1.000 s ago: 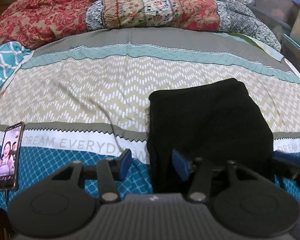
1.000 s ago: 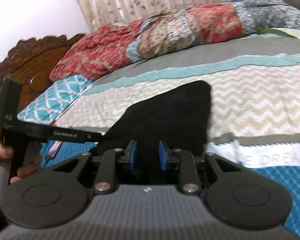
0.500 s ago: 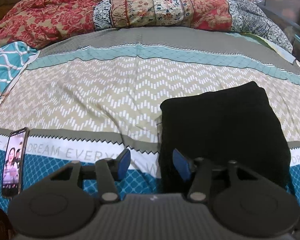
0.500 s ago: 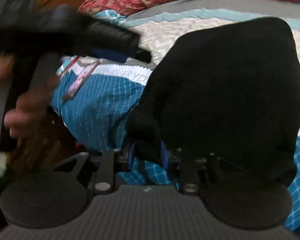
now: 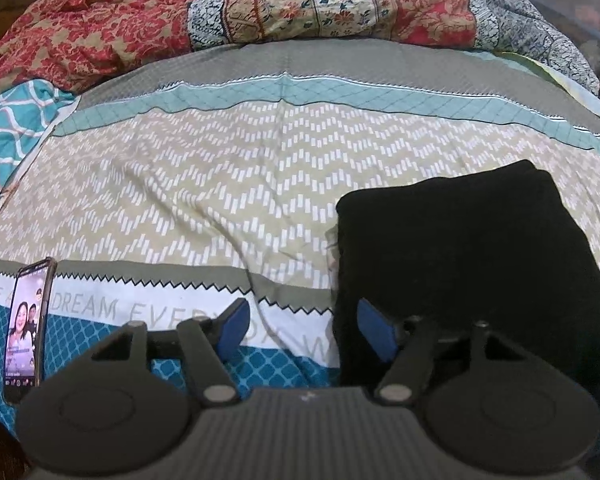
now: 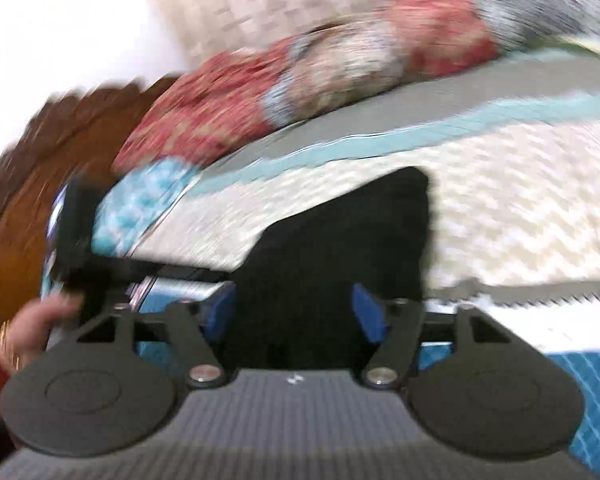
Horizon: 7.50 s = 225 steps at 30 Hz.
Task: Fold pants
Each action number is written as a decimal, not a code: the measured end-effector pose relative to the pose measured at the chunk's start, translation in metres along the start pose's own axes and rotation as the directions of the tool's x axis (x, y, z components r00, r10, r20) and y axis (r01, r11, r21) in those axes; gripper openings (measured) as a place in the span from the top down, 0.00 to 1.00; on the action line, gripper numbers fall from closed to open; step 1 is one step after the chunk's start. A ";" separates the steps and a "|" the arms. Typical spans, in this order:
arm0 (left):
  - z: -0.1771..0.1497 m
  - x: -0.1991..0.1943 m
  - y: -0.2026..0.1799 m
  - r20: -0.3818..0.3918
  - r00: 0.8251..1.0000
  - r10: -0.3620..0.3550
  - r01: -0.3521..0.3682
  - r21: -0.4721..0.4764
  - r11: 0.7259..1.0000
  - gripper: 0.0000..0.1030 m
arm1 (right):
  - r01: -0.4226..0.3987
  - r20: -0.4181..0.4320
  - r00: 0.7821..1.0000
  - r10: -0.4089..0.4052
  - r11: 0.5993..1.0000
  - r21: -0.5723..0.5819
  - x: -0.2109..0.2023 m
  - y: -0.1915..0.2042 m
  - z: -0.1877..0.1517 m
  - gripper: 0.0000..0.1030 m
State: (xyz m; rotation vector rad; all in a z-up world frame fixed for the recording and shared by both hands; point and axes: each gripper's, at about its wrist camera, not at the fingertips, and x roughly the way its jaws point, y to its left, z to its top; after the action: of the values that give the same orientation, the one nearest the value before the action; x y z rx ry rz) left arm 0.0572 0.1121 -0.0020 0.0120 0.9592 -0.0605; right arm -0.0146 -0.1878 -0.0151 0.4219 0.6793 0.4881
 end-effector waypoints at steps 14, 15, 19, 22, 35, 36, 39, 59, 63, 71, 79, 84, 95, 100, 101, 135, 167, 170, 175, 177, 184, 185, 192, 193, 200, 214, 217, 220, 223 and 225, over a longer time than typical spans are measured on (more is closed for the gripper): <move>-0.011 0.002 0.045 0.017 0.942 -0.335 0.332 -0.190 0.924 0.00 | -0.055 -0.105 0.991 0.087 0.960 0.275 0.016 -0.038 -0.006 0.14; -0.012 0.006 0.051 0.015 0.924 -0.381 0.374 -0.228 0.899 0.00 | -0.056 -0.101 0.991 0.085 0.963 0.265 0.018 -0.040 -0.003 0.13; -0.015 0.030 0.052 -0.007 0.872 -0.490 0.465 -0.309 0.830 0.00 | -0.034 -0.114 0.991 0.065 0.966 0.258 0.038 -0.045 0.000 0.12; -0.016 0.053 0.040 -0.039 0.824 -0.565 0.519 -0.348 0.781 0.00 | -0.061 -0.144 0.984 0.108 0.953 0.296 0.057 -0.055 -0.002 0.10; 0.060 0.019 -0.009 0.110 0.753 -0.649 0.658 -0.131 0.741 0.37 | -0.205 -0.075 0.974 0.214 0.972 0.118 0.049 -0.026 0.069 0.45; 0.077 0.020 -0.012 0.131 0.752 -0.646 0.658 -0.096 0.747 0.37 | -0.206 -0.042 0.977 0.210 0.975 0.079 0.050 -0.024 0.081 0.45; 0.127 0.034 -0.026 0.181 0.755 -0.630 0.646 -0.042 0.762 0.37 | -0.163 0.066 0.984 0.166 0.986 -0.046 0.060 -0.021 0.120 0.45; 0.205 0.187 -0.081 0.070 0.956 -0.285 0.291 -0.110 0.950 0.21 | 0.251 0.012 0.968 -0.252 0.967 0.044 0.186 -0.098 0.166 0.25; 0.182 0.130 -0.075 0.121 0.978 -0.171 0.178 -0.057 0.982 0.16 | 0.330 0.078 0.941 -0.329 0.944 0.003 0.133 -0.072 0.143 0.23; 0.084 0.035 -0.075 0.137 0.990 -0.037 0.040 -0.015 0.999 0.00 | 0.298 0.033 0.954 -0.299 0.954 0.031 0.052 -0.023 0.056 0.16; 0.011 -0.019 -0.087 0.108 0.994 -0.036 0.031 0.045 0.999 0.00 | 0.270 -0.033 0.962 -0.269 0.962 0.025 0.027 0.031 0.004 0.14; -0.015 -0.038 -0.084 0.106 0.992 -0.066 0.062 0.036 0.997 0.00 | 0.267 -0.070 0.962 -0.264 0.963 0.029 0.014 0.044 -0.021 0.13; -0.052 -0.040 -0.079 0.119 0.992 0.040 -0.047 0.057 0.997 0.00 | 0.265 -0.129 0.959 -0.252 0.960 0.093 0.011 0.040 -0.043 0.13; -0.057 -0.035 -0.076 0.111 0.992 0.060 -0.068 0.062 0.996 0.00 | 0.267 -0.143 0.958 -0.250 0.956 0.117 0.012 0.036 -0.048 0.13; -0.057 -0.033 -0.077 0.104 0.993 0.064 -0.070 0.061 0.996 0.00 | 0.268 -0.146 0.957 -0.250 0.956 0.123 0.013 0.035 -0.049 0.13; -0.056 -0.021 -0.071 0.074 0.985 0.155 -0.159 0.049 0.986 0.00 | 0.310 -0.102 0.949 -0.299 0.944 0.111 0.010 0.040 -0.046 0.13; -0.065 -0.010 -0.063 -0.015 0.989 0.146 -0.146 0.002 0.989 0.00 | 0.317 -0.124 0.945 -0.301 0.939 0.133 0.017 0.047 -0.053 0.13; -0.065 -0.008 -0.064 -0.030 0.990 0.140 -0.140 0.008 0.990 0.00 | 0.317 -0.126 0.945 -0.301 0.939 0.135 0.017 0.047 -0.053 0.13; -0.067 -0.005 -0.065 -0.044 0.989 0.138 -0.138 0.012 0.990 0.00 | 0.318 -0.131 0.945 -0.301 0.937 0.143 0.018 0.046 -0.055 0.13; -0.067 -0.004 -0.065 -0.047 0.989 0.139 -0.139 0.013 0.990 0.00 | 0.319 -0.131 0.945 -0.301 0.937 0.144 0.018 0.046 -0.055 0.13; -0.068 0.000 -0.065 -0.061 0.988 0.143 -0.142 0.020 0.990 0.00 | 0.319 -0.136 0.944 -0.300 0.936 0.151 0.019 0.045 -0.055 0.13; -0.068 0.000 -0.065 -0.064 0.988 0.144 -0.143 0.020 0.990 0.00 | 0.320 -0.136 0.944 -0.301 0.935 0.152 0.019 0.045 -0.055 0.13; -0.069 0.003 -0.066 -0.070 0.985 0.155 -0.153 0.031 0.988 0.00 | 0.322 -0.138 0.943 -0.302 0.934 0.156 0.019 0.044 -0.054 0.13; -0.069 0.003 -0.066 -0.073 0.985 0.155 -0.153 0.033 0.988 0.00 | 0.321 -0.137 0.943 -0.302 0.934 0.155 0.019 0.044 -0.054 0.13; -0.074 0.007 -0.071 -0.096 0.986 0.138 -0.134 0.051 0.990 0.00 | 0.332 -0.121 0.941 -0.317 0.933 0.139 0.019 0.046 -0.054 0.13; -0.073 0.001 -0.072 -0.095 0.990 0.102 -0.099 0.042 0.994 0.00 | 0.374 -0.070 0.927 -0.368 0.919 0.124 0.015 0.056 -0.054 0.11; -0.073 -0.002 -0.073 -0.092 0.991 0.092 -0.089 0.043 0.995 0.00 | 0.381 -0.045 0.924 -0.379 0.918 0.108 0.013 0.064 -0.055 0.08; -0.073 -0.007 -0.073 -0.080 0.994 0.076 -0.073 0.036 0.997 0.00 | 0.391 -0.013 0.920 -0.391 0.916 0.092 0.008 0.070 -0.055 0.07; -0.072 -0.012 -0.075 -0.066 0.996 0.060 -0.058 0.035 0.998 0.00 | 0.401 0.026 0.914 -0.404 0.912 0.081 0.003 0.075 -0.055 0.03; -0.073 -0.016 -0.076 -0.058 0.997 0.053 -0.051 0.037 0.998 0.00 | 0.398 0.050 0.914 -0.402 0.914 0.086 -0.001 0.076 -0.056 0.03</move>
State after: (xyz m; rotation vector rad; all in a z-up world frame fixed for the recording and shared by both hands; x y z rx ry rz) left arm -0.0156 0.0395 -0.0296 0.0716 1.0162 -0.0293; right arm -0.0749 -0.1159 -0.0144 0.3542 0.6989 0.0586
